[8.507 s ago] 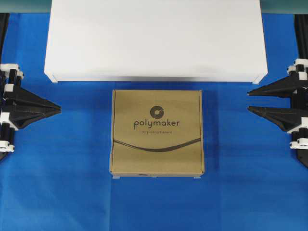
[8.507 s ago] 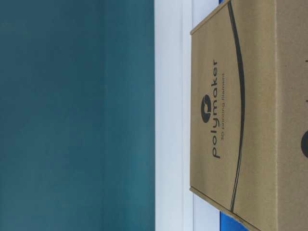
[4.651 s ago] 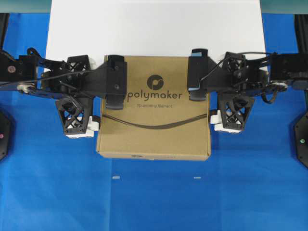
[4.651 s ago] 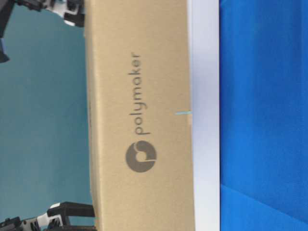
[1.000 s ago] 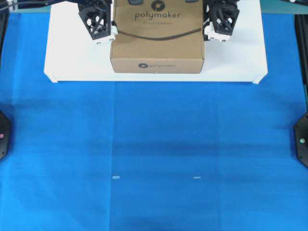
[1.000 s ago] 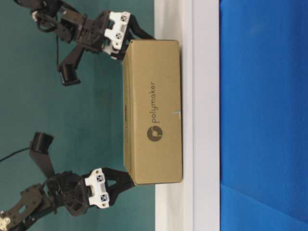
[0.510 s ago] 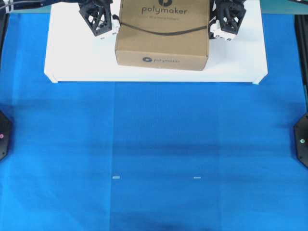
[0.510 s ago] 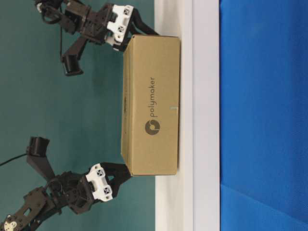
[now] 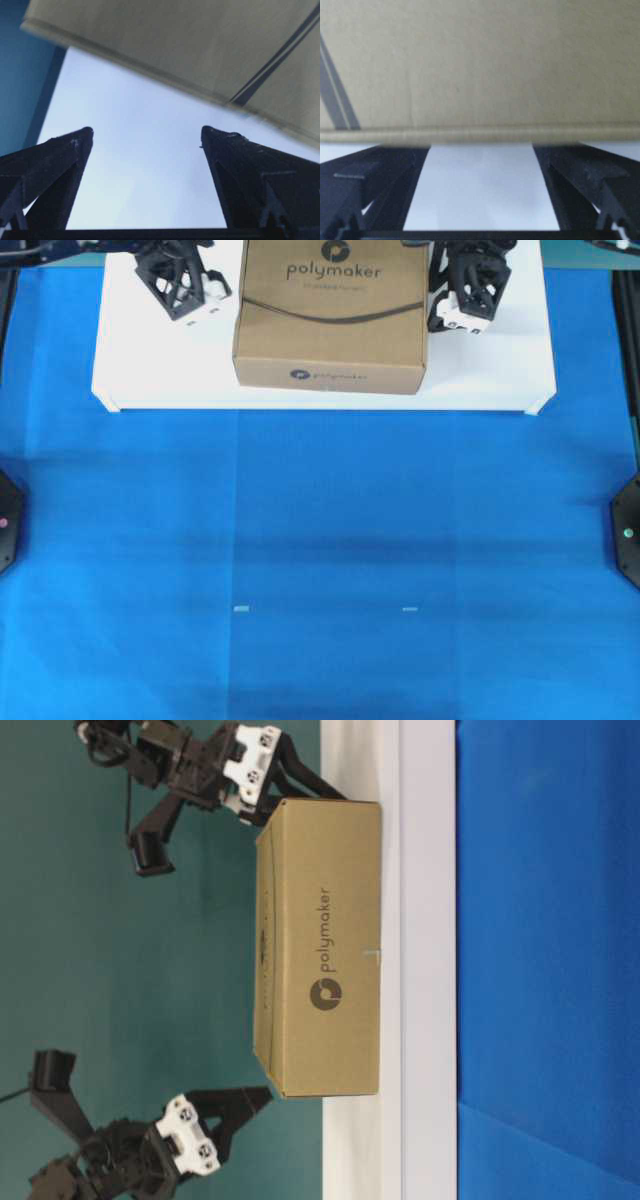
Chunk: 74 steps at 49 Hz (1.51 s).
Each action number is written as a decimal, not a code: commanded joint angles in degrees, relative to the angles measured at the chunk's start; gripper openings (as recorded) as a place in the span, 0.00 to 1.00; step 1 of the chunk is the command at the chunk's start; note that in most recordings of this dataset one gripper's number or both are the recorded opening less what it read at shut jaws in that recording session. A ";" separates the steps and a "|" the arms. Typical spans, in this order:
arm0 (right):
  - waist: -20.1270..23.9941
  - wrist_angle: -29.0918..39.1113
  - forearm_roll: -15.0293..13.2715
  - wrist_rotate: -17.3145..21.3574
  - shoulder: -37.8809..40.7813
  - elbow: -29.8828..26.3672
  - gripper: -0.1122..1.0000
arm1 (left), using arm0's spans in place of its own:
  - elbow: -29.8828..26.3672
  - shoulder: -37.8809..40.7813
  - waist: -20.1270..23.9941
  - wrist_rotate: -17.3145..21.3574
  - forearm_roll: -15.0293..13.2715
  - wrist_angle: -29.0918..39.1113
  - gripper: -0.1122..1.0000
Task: Place the cardboard box on the stand after clamping it between your arms.
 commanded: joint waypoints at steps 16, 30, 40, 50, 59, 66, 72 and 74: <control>-3.78 0.44 0.70 5.54 -15.38 6.33 0.97 | 4.66 -10.63 1.32 -0.44 -0.09 -0.18 0.87; 1.14 -3.60 4.48 9.76 -28.39 11.16 0.97 | 11.43 -20.74 -7.38 -1.41 -0.09 -5.19 0.86; 6.77 -9.58 4.66 14.06 -34.63 15.56 0.97 | 15.29 -26.98 -14.50 -4.83 -0.09 -9.14 0.85; 11.51 -13.62 4.83 21.80 -41.92 20.92 0.97 | 18.11 -32.61 -20.65 -13.27 -0.09 -15.82 0.85; 15.47 -17.67 4.83 28.65 -48.52 25.05 0.97 | 20.39 -37.09 -26.72 -23.55 -0.18 -25.40 0.85; 17.40 -21.71 4.83 32.87 -53.79 27.60 0.97 | 21.88 -40.43 -30.41 -29.36 -0.09 -30.41 0.85; 19.95 -23.12 4.83 34.45 -57.66 29.79 0.97 | 23.47 -43.68 -32.70 -30.06 -0.09 -29.71 0.85; 21.18 -23.47 4.83 34.63 -59.06 30.76 0.97 | 23.99 -44.74 -33.13 -30.06 -0.09 -29.09 0.85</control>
